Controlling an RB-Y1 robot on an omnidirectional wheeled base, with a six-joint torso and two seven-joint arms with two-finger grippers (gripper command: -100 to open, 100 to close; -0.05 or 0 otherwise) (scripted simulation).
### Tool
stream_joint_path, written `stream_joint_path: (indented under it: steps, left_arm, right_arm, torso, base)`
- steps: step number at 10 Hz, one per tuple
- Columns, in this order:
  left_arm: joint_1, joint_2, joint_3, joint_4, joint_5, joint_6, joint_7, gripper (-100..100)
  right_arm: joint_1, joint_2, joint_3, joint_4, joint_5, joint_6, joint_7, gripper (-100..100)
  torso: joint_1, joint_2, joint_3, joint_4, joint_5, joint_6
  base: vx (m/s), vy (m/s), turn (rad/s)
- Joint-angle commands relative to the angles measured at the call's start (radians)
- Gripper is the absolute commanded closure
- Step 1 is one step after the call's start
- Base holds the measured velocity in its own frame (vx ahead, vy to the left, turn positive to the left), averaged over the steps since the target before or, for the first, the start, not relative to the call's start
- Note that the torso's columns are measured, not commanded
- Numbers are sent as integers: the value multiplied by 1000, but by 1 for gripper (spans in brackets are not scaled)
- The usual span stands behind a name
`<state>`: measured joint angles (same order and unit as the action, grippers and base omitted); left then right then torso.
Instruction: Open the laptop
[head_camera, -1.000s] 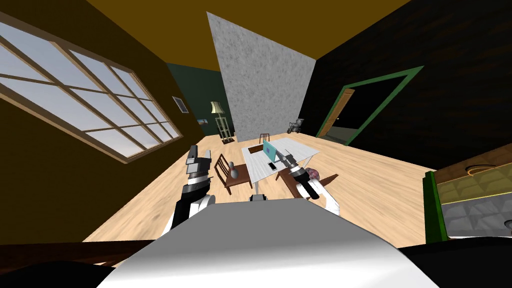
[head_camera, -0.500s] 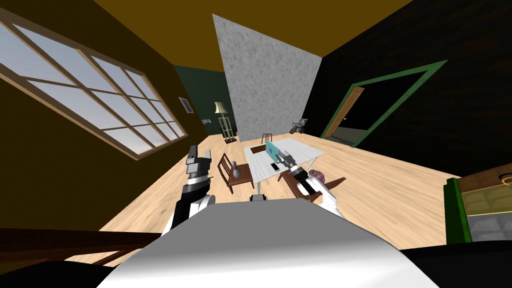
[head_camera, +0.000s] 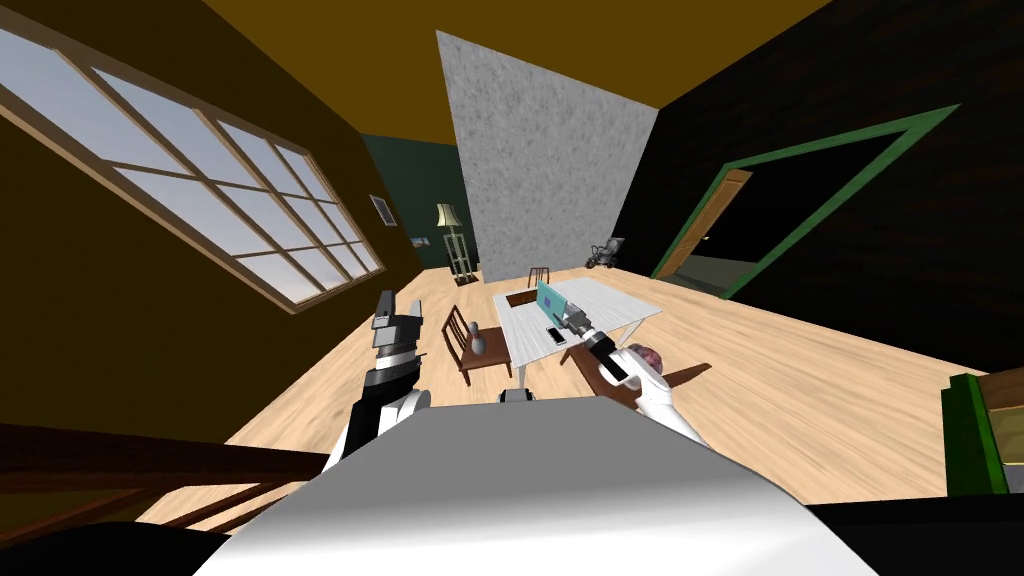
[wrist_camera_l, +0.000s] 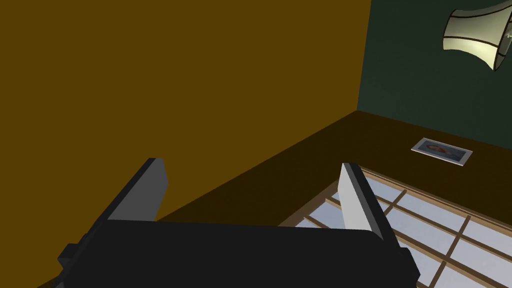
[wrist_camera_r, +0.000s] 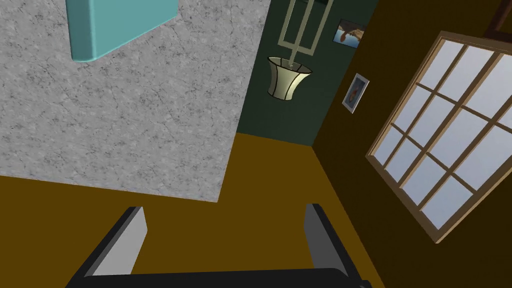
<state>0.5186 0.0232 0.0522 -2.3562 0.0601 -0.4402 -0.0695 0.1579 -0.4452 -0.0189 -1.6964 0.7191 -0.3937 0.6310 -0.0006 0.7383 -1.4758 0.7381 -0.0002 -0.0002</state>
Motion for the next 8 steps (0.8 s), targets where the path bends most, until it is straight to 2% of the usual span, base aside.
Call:
stream_joint_path:
  steps: [1, 2, 3, 5, 6, 8]
  left_arm:
    - [0, 0, 0, 0, 0, 0, 0, 0]
    - [0, 0, 0, 0, 0, 0, 0, 0]
    - [0, 0, 0, 0, 0, 0, 0, 0]
    - [0, 0, 0, 0, 0, 0, 0, 0]
    - [0, 0, 0, 0, 0, 0, 0, 0]
    - [0, 0, 0, 0, 0, 0, 0, 0]
  right_arm:
    - [-42, -61, -2, 84, 78, 41, 67, -100]
    - [-59, -84, -3, 120, 108, 53, 93, -100]
    - [-59, -84, -3, 120, 114, 53, 93, -100]
    - [-91, -129, -6, 186, 172, 76, 143, -100]
    - [-91, -129, -6, 186, 172, 76, 143, -100]
    - [-119, -169, -9, 243, 224, 97, 187, -100]
  torso:
    - [1, 0, 0, 0, 0, 0]
    - [1, -1, -1, 0, 0, 0]
    - [1, -1, -1, 0, 0, 0]
    - [0, 0, 0, 0, 0, 0]
    - [1, 0, 0, 0, 0, 0]
    - [0, -1, 0, 0, 0, 0]
  base:
    - [22, 39, 123]
    - [20, 37, 107]
    - [12, 23, 21]
    - [11, 25, 75]
    - [10, 18, 35]
    - [11, 23, 73]
